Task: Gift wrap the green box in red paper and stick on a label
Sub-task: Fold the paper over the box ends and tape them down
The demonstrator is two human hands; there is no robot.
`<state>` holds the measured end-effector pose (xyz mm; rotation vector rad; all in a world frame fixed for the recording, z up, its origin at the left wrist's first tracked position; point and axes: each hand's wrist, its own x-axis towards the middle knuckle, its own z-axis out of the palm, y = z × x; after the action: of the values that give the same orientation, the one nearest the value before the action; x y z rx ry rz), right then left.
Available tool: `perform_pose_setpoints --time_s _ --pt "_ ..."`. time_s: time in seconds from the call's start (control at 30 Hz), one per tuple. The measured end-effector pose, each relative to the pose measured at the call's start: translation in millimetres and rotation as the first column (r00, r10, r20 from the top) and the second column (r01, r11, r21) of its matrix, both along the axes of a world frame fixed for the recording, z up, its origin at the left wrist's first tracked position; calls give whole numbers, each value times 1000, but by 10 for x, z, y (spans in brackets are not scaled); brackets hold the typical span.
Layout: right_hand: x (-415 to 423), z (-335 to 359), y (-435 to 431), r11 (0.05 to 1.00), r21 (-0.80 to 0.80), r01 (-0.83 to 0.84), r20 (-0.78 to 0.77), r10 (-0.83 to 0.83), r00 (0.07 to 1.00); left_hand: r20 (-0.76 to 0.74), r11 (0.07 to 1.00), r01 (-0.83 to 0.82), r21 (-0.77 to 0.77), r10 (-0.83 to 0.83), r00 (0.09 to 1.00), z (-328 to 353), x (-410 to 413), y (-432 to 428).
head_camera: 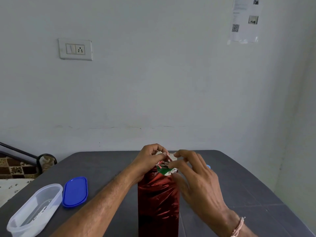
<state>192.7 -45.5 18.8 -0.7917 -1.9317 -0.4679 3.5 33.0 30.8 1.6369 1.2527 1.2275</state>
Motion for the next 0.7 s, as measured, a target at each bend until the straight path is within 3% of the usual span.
perform_pose_setpoints --time_s 0.1,0.3,0.43,0.57,0.7 --pt "20 1 44 998 70 -4 -51 8 999 33 1000 12 -9 -11 999 2 9 -23" --pt "80 166 87 990 139 -35 29 31 999 33 1000 2 2 -2 999 0 6 -36" --pt "178 220 49 992 -41 -118 -156 111 982 82 1000 -21 -13 22 996 10 21 -36" --pt "166 48 35 984 -128 -121 69 131 989 72 1000 -19 -3 20 997 -8 9 -28" --pt "103 34 74 1000 -5 -30 79 30 996 57 1000 -21 6 21 998 -12 3 -36"
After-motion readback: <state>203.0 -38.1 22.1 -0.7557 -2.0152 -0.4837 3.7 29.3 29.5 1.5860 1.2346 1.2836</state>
